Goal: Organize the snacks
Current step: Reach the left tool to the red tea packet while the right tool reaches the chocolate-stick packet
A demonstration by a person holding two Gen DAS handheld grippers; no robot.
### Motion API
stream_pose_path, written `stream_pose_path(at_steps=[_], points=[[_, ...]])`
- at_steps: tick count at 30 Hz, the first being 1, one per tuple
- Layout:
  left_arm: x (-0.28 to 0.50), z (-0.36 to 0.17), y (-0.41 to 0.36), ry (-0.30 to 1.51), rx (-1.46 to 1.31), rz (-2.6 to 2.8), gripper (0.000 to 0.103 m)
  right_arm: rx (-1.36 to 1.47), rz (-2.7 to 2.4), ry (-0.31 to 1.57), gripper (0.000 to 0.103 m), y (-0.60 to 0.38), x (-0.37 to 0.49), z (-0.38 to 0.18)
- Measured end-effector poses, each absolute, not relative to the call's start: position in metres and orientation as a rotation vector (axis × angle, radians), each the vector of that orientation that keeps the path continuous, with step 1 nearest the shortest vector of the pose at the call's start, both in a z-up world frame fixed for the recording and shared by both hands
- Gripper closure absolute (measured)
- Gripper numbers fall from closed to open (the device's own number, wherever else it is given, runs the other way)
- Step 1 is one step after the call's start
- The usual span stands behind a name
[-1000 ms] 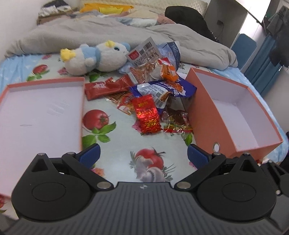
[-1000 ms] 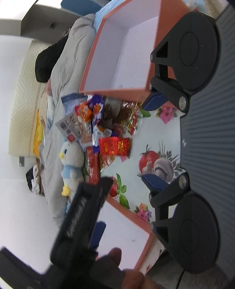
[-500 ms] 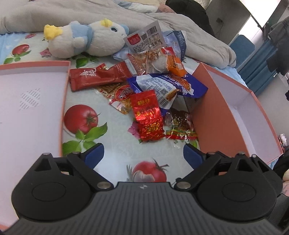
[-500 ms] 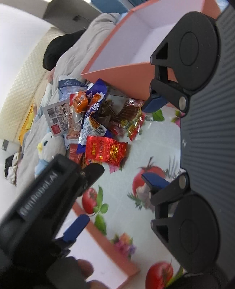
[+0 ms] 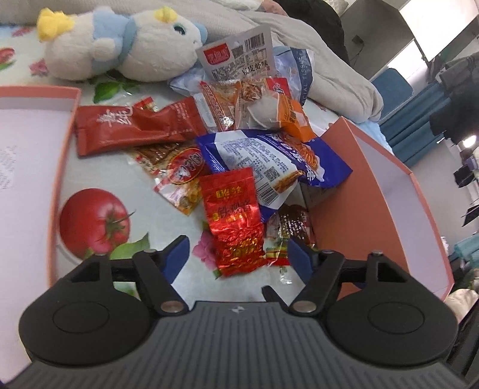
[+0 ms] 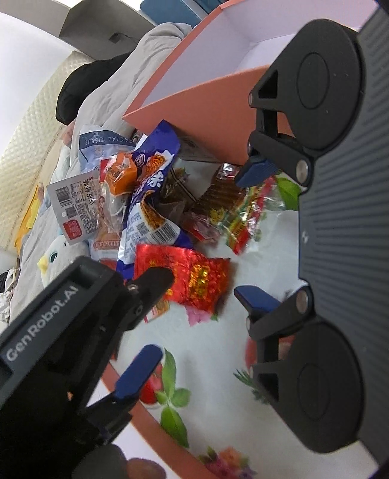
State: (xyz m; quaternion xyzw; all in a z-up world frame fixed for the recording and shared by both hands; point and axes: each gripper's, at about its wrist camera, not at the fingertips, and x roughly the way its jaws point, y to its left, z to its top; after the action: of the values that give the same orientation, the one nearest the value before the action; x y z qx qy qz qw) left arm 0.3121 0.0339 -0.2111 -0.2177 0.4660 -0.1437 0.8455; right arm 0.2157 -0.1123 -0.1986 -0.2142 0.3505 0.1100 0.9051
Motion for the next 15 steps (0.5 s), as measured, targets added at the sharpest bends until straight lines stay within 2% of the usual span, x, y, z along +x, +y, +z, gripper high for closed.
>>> stream_pose_path(at_steps=[10,15], points=[[0.346,-0.226,0.027,1.010,-0.400,-0.347,0.030,-0.370,0.211,0.777,0.029,-0.113,0.247,-0.213],[0.357,-0.234,0.019,1.024,-0.364,-0.356,0.029,-0.145,0.230,0.856,0.028,-0.130,0.267,-0.216]])
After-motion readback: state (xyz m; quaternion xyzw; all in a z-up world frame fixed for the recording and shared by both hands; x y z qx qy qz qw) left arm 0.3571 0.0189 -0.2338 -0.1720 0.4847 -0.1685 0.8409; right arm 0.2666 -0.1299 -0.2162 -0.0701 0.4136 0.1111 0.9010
